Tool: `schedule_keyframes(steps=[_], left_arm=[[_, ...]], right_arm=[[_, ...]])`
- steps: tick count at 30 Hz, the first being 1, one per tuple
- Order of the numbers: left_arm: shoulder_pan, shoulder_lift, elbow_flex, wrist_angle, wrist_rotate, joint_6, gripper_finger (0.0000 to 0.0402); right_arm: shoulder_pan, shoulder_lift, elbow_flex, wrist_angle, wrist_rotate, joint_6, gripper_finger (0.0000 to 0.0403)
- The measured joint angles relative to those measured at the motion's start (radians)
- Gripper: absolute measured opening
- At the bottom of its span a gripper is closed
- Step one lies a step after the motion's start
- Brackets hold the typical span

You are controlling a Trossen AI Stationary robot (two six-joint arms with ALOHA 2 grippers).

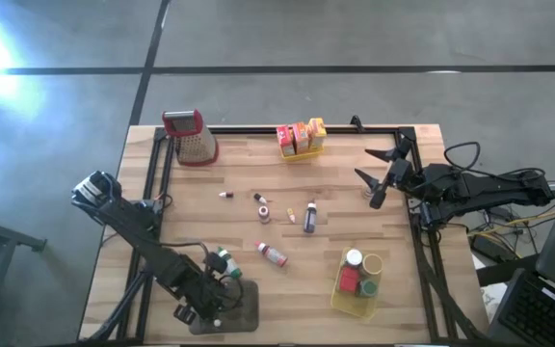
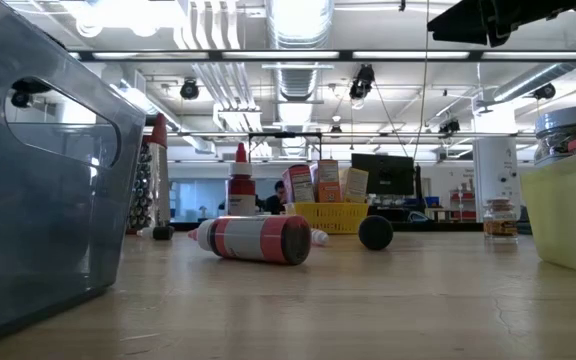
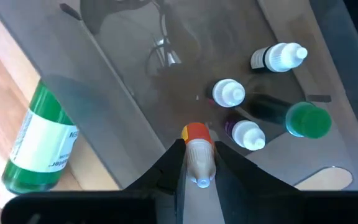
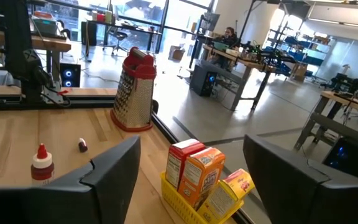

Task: Pick & Place Kitchen Items
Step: Put the top orange food coloring bottle into the black bin

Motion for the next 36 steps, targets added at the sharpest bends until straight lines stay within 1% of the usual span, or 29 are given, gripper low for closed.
schedule_keyframes(steps=[5, 24, 29, 36], left_arm=[[0.000, 0.000, -0.015, 0.025, 0.000, 0.001, 0.0067], [0.000, 0.000, -0.048, 0.031, 0.012, -0.006, 0.0067], [0.000, 0.000, -0.051, 0.034, 0.015, -0.028, 0.0067], [0.000, 0.000, -0.053, 0.036, 0.016, -0.031, 0.0067]], right_arm=[[0.000, 0.000, 0.000, 0.000, 0.000, 0.000, 0.0299], [0.000, 0.000, 0.000, 0.000, 0.000, 0.000, 0.0358], [0.000, 0.000, 0.000, 0.000, 0.000, 0.000, 0.0359], [0.000, 0.001, 0.000, 0.000, 0.000, 0.000, 0.0340]])
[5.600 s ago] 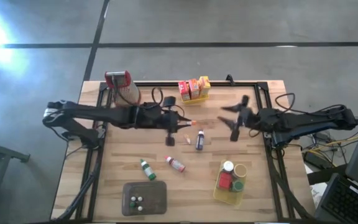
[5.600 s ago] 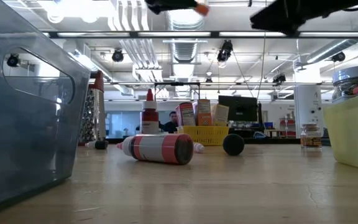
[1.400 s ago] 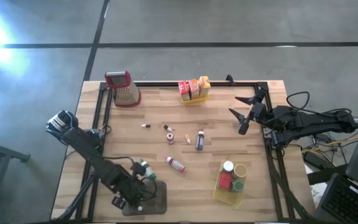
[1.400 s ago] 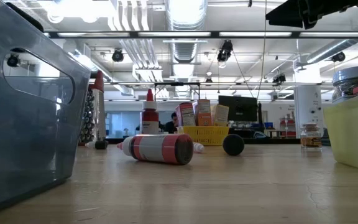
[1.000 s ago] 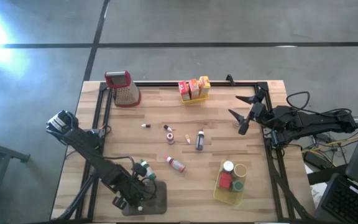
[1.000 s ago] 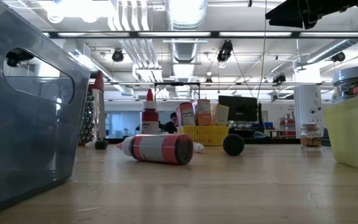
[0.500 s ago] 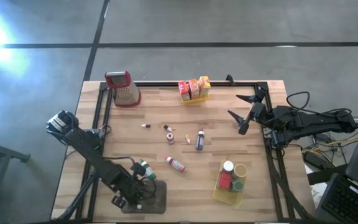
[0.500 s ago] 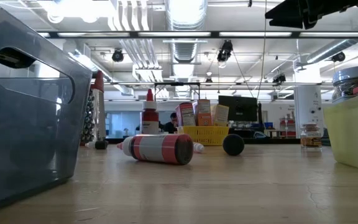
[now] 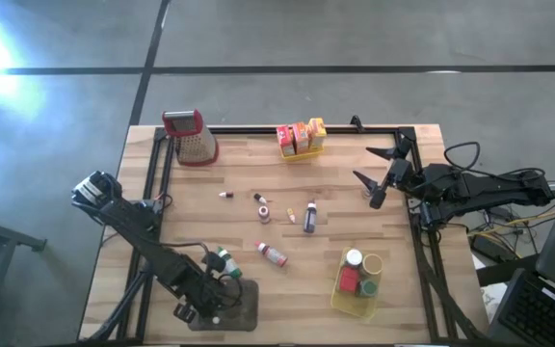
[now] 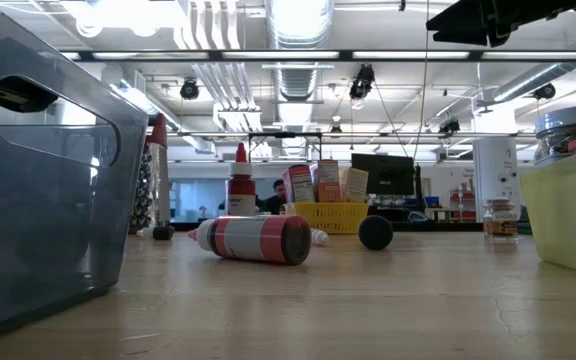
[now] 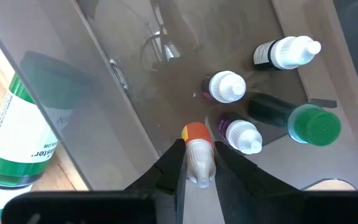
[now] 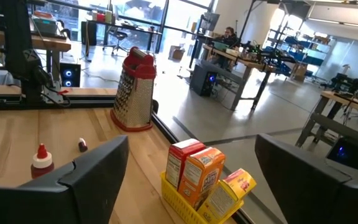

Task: Pick & Place Kitchen Items
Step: Put the top orange food coloring bottle into the black bin

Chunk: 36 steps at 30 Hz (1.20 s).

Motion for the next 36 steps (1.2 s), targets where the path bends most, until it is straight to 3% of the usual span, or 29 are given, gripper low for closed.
schedule_keyframes(steps=[36], left_arm=[[0.002, 0.000, -0.002, 0.024, -0.011, 0.006, 0.0092]], right_arm=[[0.000, -0.001, 0.000, 0.000, 0.000, 0.000, 0.0235]])
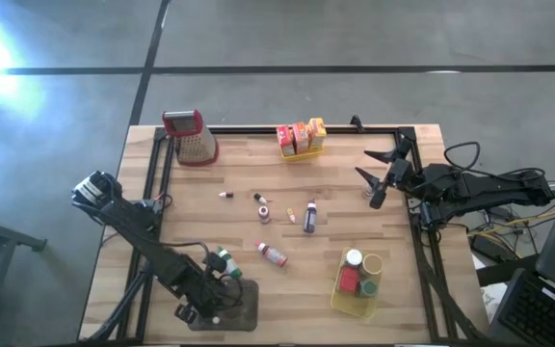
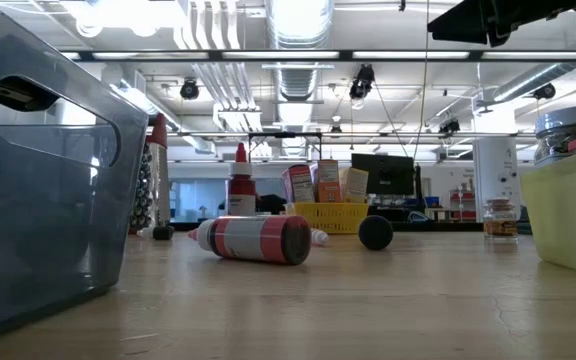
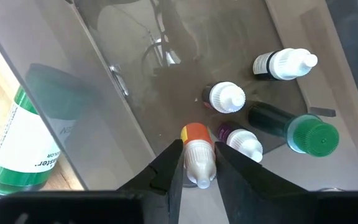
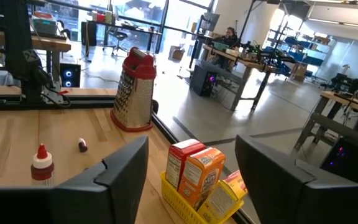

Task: Pick & Place Kitchen Items
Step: Put the top orange food coloring bottle into the black bin, then put the small pink food coloring bottle into the black bin

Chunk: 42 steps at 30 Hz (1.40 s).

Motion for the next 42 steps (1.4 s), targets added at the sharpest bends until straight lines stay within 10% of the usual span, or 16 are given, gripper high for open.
schedule_keyframes(steps=[30, 42], left_arm=[[0.000, 0.000, 0.000, 0.001, -0.005, -0.001, 0.0124], [-0.001, 0.000, 0.139, -0.105, -0.213, -0.002, 0.0124]], right_arm=[[0.000, 0.001, 0.000, 0.000, 0.000, 0.000, 0.0278], [0.000, 0.001, 0.000, 0.000, 0.000, 0.000, 0.0318]])
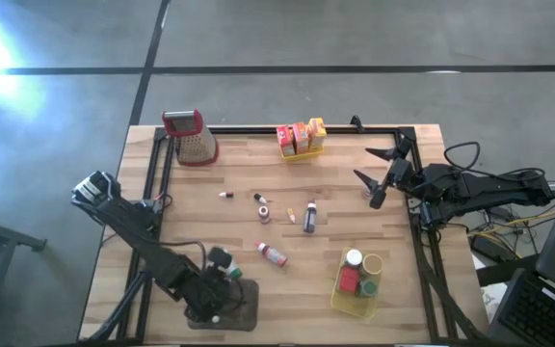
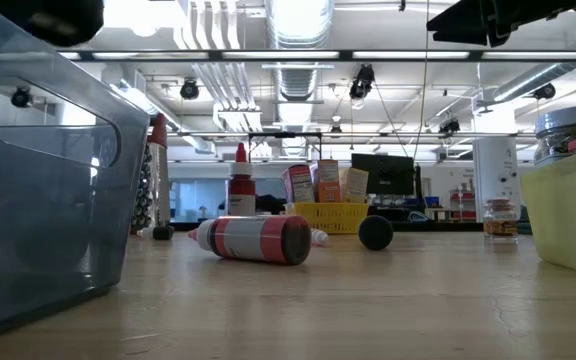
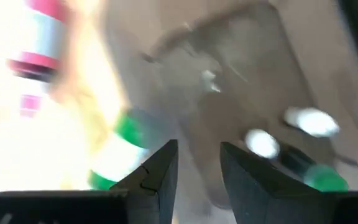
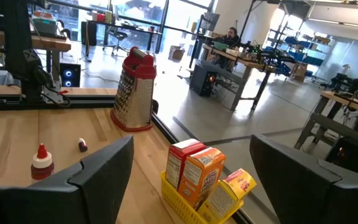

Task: Pick & Place Kitchen Items
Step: Put the small pink food coloring bottle into the black bin

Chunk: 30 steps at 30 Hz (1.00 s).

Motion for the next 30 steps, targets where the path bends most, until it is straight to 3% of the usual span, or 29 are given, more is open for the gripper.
schedule_keyframes(steps=[8, 12, 22, 27, 30], left_arm=[[0.009, -0.004, 0.106, -0.006, -0.516, -0.181, 0.0124], [0.055, -0.047, 0.107, -0.006, -0.596, -0.180, 0.0124], [0.283, -0.268, -0.027, 0.006, -0.511, -0.036, 0.0105], [0.392, -0.444, -0.168, 0.133, -0.474, 0.060, 0.0095], [0.471, -0.566, -0.297, 0.254, -0.387, 0.094, 0.0094]], right_arm=[[0.000, 0.000, 0.000, 0.000, 0.000, 0.000, 0.0344], [0.000, 0.000, 0.000, 0.000, 0.000, 0.000, 0.0357], [0.000, -0.001, 0.000, 0.000, 0.000, 0.000, 0.0348], [0.000, 0.000, 0.000, 0.000, 0.000, 0.000, 0.0332], [0.000, 0.000, 0.000, 0.000, 0.000, 0.000, 0.0323]])
